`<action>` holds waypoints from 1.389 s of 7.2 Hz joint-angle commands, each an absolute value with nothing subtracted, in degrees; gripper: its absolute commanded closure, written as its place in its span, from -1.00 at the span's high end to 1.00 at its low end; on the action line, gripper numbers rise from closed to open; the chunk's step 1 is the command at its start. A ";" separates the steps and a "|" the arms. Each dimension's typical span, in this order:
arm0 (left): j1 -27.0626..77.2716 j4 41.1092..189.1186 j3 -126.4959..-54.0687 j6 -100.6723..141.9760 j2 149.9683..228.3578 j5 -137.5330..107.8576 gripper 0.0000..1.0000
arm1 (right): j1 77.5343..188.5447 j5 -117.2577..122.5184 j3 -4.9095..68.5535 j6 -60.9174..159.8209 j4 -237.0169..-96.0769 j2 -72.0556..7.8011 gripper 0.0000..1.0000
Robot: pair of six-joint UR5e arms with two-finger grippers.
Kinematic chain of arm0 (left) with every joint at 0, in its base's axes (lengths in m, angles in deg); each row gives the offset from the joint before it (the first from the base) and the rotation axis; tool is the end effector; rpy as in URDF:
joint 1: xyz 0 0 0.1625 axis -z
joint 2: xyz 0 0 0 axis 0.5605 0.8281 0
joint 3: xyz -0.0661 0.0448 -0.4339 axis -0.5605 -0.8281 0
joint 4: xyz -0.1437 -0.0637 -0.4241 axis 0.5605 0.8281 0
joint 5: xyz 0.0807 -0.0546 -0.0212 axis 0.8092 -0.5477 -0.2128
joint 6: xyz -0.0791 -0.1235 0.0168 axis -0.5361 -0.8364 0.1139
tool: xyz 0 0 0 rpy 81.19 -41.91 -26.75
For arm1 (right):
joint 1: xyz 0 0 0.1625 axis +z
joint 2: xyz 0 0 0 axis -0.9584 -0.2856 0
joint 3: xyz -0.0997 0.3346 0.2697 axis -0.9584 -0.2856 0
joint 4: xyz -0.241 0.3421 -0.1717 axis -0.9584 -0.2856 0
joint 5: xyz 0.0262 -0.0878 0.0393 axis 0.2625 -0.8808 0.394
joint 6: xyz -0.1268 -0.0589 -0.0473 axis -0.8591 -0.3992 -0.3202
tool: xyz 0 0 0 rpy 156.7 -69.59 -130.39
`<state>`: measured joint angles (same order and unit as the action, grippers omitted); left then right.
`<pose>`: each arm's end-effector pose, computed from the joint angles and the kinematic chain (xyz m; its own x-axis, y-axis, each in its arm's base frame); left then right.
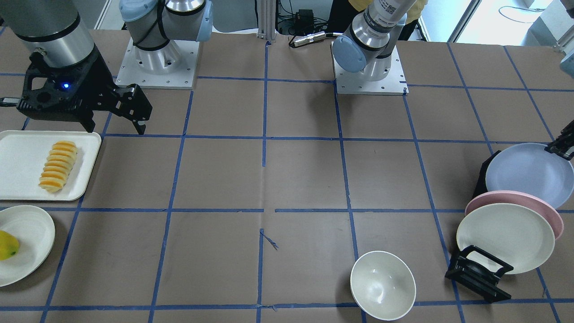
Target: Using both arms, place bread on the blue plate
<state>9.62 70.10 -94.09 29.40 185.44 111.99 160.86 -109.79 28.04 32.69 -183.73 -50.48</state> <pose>0.3830 -0.4966 0.2889 -0.5940 -0.7594 -0.2657 -0.7886 0.6148 0.0058 0.1101 -0.5589 0.4539 -0.9992 0.0394 -0.0103 0.0398 0.9979 -0.0519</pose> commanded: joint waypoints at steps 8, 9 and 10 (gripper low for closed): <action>22.90 95.23 -85.32 30.81 175.72 92.15 -1.00 | 140.97 -109.51 36.08 8.85 -184.19 -50.47 1.00; 28.08 87.85 -88.40 30.38 177.11 90.12 -1.00 | 137.52 -109.95 39.08 6.87 -187.68 -50.21 1.00; 31.96 79.60 -93.13 30.02 178.43 85.93 -1.00 | 135.04 -110.56 42.85 3.54 -191.63 -50.04 1.00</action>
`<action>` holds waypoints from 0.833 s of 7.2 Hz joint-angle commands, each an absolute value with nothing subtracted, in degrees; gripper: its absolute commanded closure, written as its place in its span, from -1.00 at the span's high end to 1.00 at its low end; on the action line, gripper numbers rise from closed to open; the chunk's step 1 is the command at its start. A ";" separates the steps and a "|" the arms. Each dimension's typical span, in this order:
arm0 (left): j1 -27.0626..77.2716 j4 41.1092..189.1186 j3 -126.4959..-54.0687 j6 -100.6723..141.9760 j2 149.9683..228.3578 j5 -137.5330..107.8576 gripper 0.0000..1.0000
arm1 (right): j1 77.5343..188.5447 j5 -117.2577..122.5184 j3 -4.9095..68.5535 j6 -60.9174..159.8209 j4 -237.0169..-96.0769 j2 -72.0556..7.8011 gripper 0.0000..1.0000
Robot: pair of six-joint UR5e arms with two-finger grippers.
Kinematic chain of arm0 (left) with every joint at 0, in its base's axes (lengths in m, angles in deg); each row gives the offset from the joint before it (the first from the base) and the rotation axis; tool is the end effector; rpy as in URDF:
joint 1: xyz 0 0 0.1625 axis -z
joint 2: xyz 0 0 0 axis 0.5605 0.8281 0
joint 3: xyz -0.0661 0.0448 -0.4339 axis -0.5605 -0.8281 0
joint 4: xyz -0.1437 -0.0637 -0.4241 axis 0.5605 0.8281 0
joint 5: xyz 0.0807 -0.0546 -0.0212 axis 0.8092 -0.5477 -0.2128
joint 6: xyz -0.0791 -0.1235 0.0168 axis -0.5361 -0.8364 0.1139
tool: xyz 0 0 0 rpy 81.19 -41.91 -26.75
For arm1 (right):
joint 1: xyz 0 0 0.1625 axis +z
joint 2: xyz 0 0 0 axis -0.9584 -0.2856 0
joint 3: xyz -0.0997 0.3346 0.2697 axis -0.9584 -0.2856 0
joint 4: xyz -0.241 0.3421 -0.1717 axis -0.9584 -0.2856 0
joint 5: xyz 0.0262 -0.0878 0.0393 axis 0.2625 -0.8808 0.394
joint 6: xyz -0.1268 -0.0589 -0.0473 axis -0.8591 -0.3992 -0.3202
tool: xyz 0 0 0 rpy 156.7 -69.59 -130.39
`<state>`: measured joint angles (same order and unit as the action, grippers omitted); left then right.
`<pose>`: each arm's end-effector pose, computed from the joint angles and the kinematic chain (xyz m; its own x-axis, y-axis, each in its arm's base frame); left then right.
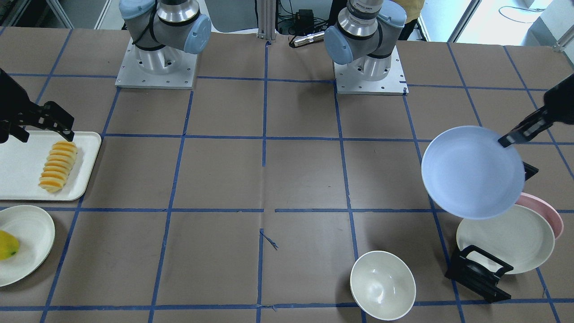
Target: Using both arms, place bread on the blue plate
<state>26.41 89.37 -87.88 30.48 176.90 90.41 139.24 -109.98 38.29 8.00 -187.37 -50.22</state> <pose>0.1501 -0.5687 0.3987 -0.8141 -0.5722 0.0988 -0.5609 0.8190 0.1210 -0.0941 -0.5377 0.3633 -0.9993 -0.0124 -0.0353 -0.0144 0.9982 0.0587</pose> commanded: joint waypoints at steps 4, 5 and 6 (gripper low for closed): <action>48.47 56.38 -104.24 8.74 181.24 81.06 -1.00 | 128.70 -110.66 59.41 -0.86 -217.48 -43.82 1.00; 52.88 53.62 -104.60 5.44 183.52 81.40 -1.00 | 128.00 -112.83 59.33 -2.28 -218.64 -41.36 1.00; 56.05 50.37 -104.69 3.41 186.76 81.23 -1.00 | 127.99 -115.81 59.06 -2.90 -221.87 -39.42 1.00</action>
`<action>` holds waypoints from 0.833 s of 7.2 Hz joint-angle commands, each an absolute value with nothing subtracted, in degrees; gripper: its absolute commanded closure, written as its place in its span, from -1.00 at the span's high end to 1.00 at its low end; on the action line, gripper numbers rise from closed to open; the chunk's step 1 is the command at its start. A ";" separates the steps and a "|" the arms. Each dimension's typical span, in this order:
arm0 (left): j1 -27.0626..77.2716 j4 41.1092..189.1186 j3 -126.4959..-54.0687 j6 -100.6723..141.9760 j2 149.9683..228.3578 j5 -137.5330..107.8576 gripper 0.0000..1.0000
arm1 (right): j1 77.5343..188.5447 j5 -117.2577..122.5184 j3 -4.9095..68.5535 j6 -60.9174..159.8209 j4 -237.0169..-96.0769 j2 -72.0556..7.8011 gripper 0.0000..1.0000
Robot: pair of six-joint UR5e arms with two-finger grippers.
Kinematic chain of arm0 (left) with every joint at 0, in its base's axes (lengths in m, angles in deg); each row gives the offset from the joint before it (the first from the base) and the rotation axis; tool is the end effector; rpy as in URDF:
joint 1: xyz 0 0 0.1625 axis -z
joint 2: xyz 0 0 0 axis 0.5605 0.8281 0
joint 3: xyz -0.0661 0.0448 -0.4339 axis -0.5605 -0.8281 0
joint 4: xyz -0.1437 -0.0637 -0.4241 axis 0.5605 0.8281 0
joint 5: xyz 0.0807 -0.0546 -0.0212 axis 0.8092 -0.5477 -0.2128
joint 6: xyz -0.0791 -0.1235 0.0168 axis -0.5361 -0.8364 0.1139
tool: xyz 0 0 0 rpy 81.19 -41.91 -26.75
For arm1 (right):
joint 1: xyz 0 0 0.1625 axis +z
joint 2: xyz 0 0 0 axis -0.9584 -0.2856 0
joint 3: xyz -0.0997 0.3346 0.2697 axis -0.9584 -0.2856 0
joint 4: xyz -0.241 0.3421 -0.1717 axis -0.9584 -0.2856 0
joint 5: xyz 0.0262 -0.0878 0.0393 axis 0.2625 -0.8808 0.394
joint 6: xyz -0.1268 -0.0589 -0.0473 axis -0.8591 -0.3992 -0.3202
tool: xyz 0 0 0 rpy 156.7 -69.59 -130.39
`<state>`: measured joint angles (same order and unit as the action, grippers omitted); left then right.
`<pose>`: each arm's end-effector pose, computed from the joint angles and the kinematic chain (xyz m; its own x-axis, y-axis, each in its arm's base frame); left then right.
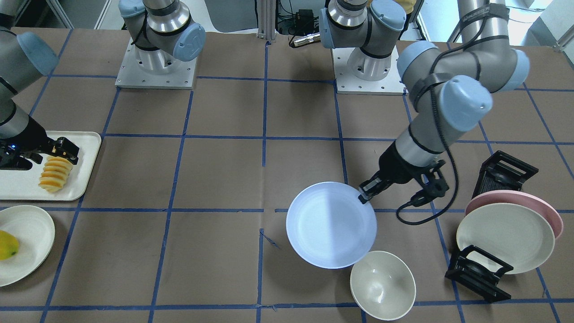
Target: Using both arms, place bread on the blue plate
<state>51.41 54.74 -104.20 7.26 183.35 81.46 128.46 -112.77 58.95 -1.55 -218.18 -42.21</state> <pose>-0.1247 -0.6088 0.2513 -0.8132 -0.5127 0.2753 -0.5232 0.8513 0.0400 -0.1839 -0.4850 0.1677 -0.9998 0.0068 0.0167 0.0076 0.9988 0.0488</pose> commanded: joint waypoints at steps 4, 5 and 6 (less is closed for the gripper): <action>65.40 45.33 -106.00 -2.50 194.17 84.55 -1.00 | 127.90 -116.72 58.89 -6.42 -222.69 -34.76 0.90; 65.40 45.24 -105.92 -2.67 194.61 85.00 -0.92 | 127.90 -116.98 58.10 -6.86 -222.95 -33.26 0.18; 65.40 45.85 -105.66 -3.11 194.27 90.23 0.34 | 127.81 -117.07 56.96 -6.69 -222.00 -33.25 -0.75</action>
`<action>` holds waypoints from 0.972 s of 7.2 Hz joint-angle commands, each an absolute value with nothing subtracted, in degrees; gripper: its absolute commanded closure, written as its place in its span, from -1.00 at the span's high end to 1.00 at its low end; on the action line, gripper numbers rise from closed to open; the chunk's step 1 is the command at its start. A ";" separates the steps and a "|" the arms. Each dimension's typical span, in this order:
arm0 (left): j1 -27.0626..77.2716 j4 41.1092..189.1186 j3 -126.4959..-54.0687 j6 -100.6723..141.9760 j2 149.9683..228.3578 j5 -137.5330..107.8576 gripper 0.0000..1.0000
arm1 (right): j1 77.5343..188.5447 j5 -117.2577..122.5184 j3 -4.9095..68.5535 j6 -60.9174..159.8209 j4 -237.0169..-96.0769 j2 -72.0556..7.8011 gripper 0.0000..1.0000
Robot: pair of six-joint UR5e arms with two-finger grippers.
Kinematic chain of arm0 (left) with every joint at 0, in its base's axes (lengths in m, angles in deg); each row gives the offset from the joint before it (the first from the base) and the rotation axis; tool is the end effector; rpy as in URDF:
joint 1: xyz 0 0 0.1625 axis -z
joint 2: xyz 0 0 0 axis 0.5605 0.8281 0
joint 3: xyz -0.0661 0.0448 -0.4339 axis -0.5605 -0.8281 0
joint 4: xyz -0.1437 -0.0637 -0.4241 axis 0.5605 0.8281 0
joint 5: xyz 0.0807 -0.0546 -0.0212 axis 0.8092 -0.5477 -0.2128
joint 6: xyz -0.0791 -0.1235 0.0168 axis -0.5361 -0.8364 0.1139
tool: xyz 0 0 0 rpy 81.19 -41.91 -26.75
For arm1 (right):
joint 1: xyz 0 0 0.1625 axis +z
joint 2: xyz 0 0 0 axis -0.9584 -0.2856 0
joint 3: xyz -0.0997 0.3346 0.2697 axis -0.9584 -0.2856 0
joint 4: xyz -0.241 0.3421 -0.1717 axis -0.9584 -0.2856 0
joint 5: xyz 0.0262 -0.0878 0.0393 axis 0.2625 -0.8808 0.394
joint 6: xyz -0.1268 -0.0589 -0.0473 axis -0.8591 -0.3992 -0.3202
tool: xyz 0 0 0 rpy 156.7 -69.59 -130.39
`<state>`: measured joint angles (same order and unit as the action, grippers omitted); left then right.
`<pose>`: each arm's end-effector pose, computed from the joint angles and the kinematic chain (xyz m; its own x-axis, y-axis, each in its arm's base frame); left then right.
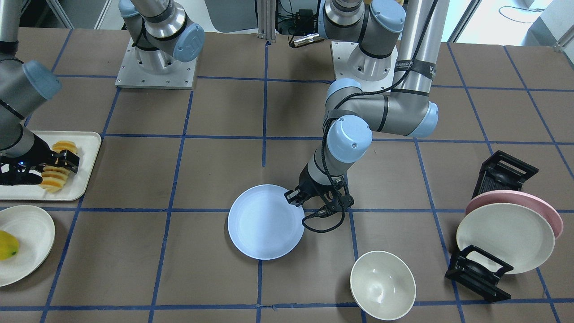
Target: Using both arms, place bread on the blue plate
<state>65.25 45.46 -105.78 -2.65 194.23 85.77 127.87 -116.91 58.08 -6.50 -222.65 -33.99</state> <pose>-0.2589 -0.5807 0.1383 -0.8621 -0.4762 0.1733 -0.4684 0.8793 0.0859 -0.2064 -0.4894 0.1084 -0.9965 -0.0752 0.0359 -0.0698 0.9885 0.1344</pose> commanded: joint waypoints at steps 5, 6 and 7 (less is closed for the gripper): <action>65.05 50.07 -96.28 -1.36 187.69 92.92 1.00 | 128.25 -116.11 48.54 -6.16 -206.64 -39.65 -1.00; 64.96 50.86 -93.39 5.08 186.20 92.66 1.00 | 129.56 -113.67 46.51 -5.55 -202.52 -41.58 -1.00; 65.40 51.82 -91.44 10.80 183.31 92.30 1.00 | 134.36 -112.08 45.62 -0.32 -201.26 -42.90 -1.00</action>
